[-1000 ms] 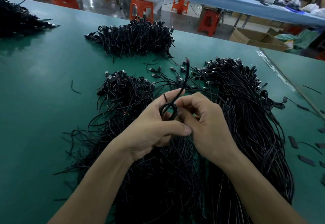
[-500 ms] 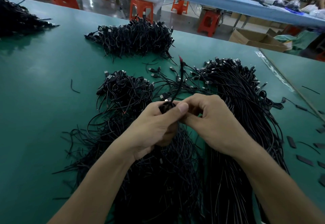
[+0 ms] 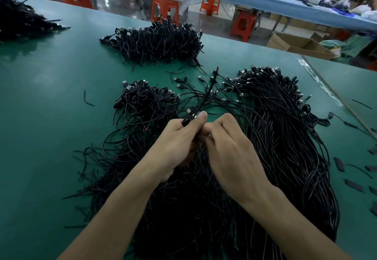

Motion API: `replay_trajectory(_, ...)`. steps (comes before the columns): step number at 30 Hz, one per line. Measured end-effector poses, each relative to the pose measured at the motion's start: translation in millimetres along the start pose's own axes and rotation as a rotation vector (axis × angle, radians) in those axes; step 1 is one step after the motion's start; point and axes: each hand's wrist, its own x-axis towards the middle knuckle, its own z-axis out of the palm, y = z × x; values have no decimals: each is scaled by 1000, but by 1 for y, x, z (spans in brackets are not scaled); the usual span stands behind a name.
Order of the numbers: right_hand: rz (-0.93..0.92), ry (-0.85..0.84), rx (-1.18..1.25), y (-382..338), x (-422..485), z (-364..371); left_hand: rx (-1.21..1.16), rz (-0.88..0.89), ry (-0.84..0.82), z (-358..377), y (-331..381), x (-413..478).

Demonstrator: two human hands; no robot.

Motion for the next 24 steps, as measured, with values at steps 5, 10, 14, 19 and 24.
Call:
replay_trajectory(5,-220,71,-205,5,3,-2,-44,-43,-100,-2,1,-1)
replay_trajectory(10,-424,55,-305,14,6,-7,-55,-27,-154,-1,-6,2)
replay_trajectory(14,-502,42,-293,12,12,-15,-216,-84,-266,-8,-5,1)
replay_trajectory(19,-566,-107,-321,9,16,-23,-256,-193,-261,-7,-8,4)
replay_trajectory(24,-552,-172,-282,11,18,-22,-193,-257,-164,-6,-7,5)
